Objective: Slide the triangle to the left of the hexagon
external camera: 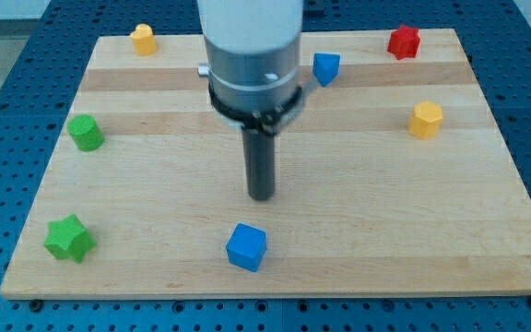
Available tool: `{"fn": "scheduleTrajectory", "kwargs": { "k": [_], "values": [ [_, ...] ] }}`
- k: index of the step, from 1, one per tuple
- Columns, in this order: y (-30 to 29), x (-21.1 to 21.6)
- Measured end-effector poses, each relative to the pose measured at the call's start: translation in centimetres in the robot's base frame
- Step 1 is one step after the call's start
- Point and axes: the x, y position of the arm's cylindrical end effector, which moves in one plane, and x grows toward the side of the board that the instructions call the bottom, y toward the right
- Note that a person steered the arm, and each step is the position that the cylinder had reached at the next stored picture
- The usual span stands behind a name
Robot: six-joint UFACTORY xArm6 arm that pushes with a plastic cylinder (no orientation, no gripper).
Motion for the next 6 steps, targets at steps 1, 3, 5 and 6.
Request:
{"fn": "scheduleTrajectory", "kwargs": {
  "k": [1,3,5,6],
  "values": [
    [-2.4,-6.0],
    [1.2,-17.6],
    [9.0,-20.2],
    [11.3,-19.9]
  ]
}}
